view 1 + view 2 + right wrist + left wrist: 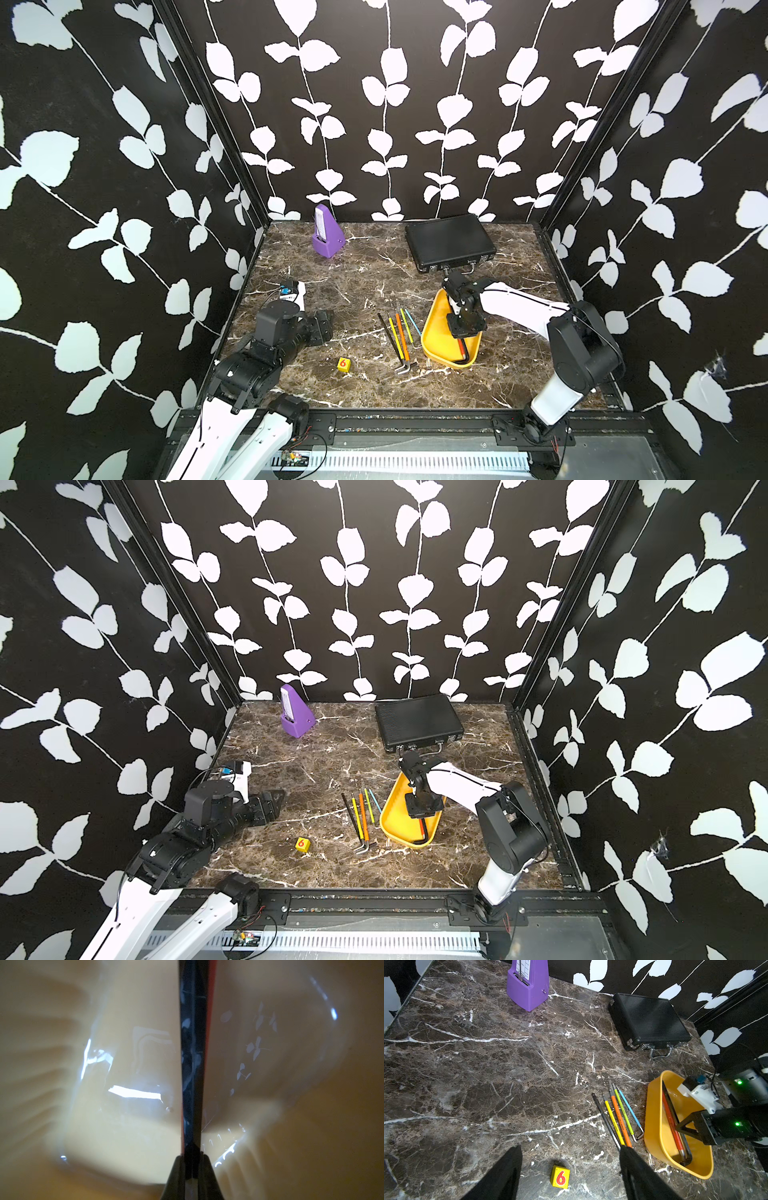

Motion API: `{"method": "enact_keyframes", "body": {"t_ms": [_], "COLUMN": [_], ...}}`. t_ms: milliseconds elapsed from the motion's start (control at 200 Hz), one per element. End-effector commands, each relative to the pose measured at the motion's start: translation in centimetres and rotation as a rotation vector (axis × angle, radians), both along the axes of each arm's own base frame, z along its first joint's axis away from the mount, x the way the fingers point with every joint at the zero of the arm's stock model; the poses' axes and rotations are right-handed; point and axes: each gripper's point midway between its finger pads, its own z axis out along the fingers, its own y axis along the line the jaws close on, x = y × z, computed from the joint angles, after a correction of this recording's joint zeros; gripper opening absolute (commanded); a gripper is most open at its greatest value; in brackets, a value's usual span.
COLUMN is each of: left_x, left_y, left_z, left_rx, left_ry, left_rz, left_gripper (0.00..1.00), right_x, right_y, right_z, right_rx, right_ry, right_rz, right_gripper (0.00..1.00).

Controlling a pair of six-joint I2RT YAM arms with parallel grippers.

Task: Put the hex key on the desktop into the storage box
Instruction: Place the Allen key in the storage box.

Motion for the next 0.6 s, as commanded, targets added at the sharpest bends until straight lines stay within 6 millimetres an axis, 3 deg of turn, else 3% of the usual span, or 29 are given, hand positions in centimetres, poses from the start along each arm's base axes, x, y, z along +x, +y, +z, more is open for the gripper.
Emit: {"method": "enact_keyframes", "body": {"t_ms": [0, 135, 280, 390, 495, 550, 595], "left_x": [0.2, 0.2, 0.2, 0.1, 0.0, -0.2, -0.4], "left_y": [-0.2, 0.0, 0.0, 0.1, 0.5, 0.8, 1.1], "left_z": [-0.1, -0.3, -0.6, -0.5, -0.6, -0.7, -0.7], "left_rx": [-0.002, 0.006, 0.008, 0.006, 0.012, 0.02, 0.026], "left_ry": [-0.012, -0.009, -0.005, -0.008, -0.007, -0.004, -0.003], "left_rz": [-0.005, 0.002, 0.004, 0.009, 0.023, 0.034, 0.046], "left_gripper": [0.75, 0.75, 0.75, 0.75, 0.75, 0.75, 0.75], "right_x": [-0.3, 0.0, 0.0, -0.5, -1.6, -2.4, -2.7], "right_y": [-1.8, -1.1, 0.6, 3.9, 8.3, 10.5, 12.8], "right_z": [0.4, 2.2, 5.9, 7.6, 8.3, 7.0, 7.5], "right_rx": [-0.07, -0.06, -0.058, -0.029, 0.018, 0.014, 0.039], "right_ry": [-0.009, -0.075, -0.191, -0.247, -0.273, -0.252, -0.262], "right_rz": [0.02, 0.033, 0.071, 0.126, 0.199, 0.24, 0.27], "right_gripper": [0.08, 0.29, 0.35, 0.35, 0.34, 0.33, 0.32]}}
